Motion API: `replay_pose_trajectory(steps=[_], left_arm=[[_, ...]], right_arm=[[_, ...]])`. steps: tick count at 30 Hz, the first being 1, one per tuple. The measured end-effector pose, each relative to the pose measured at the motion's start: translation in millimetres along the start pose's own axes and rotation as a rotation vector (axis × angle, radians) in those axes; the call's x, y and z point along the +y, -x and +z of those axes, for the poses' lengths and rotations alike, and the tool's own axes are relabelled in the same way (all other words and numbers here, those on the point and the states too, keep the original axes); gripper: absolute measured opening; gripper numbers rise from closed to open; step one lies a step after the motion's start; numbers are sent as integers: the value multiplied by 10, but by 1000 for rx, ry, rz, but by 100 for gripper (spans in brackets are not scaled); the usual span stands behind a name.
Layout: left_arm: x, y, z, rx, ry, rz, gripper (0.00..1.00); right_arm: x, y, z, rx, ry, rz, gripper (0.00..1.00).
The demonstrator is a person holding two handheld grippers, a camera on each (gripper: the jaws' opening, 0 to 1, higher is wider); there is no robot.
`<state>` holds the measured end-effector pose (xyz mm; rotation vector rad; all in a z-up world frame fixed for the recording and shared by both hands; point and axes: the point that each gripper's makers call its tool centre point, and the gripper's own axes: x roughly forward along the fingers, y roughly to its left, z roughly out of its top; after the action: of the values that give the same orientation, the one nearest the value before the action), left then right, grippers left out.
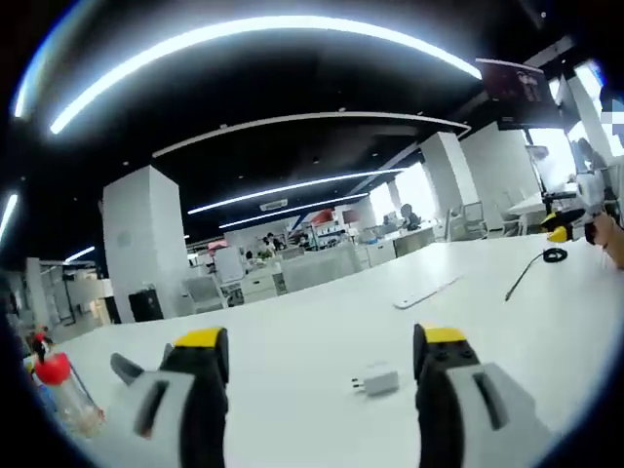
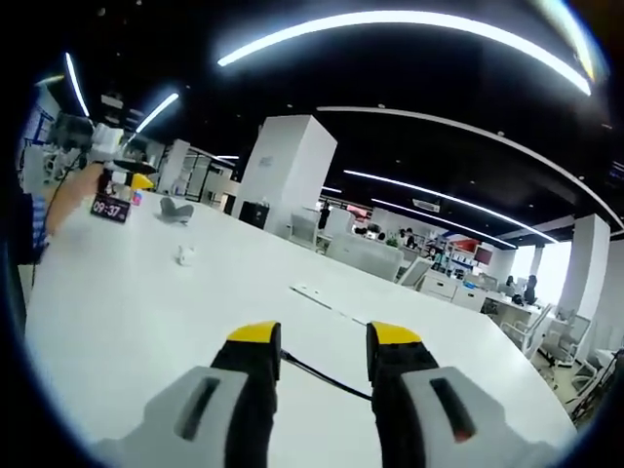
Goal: Plug the desk Type‑C cable into the charger adapter.
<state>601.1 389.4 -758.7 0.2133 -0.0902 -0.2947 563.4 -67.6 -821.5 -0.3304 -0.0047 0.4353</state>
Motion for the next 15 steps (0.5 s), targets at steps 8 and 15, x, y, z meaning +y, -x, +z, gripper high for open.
replay_pose_trajectory(steps=[8,15], left_arm=[[-123,-187,-9,91,-127,-81,70],[-347,-432,-243,246,-159,-253,69]], right_arm=[[1,-10,-36,15,-5,6,35],[49,-31,-79,35,-2,32,35]])
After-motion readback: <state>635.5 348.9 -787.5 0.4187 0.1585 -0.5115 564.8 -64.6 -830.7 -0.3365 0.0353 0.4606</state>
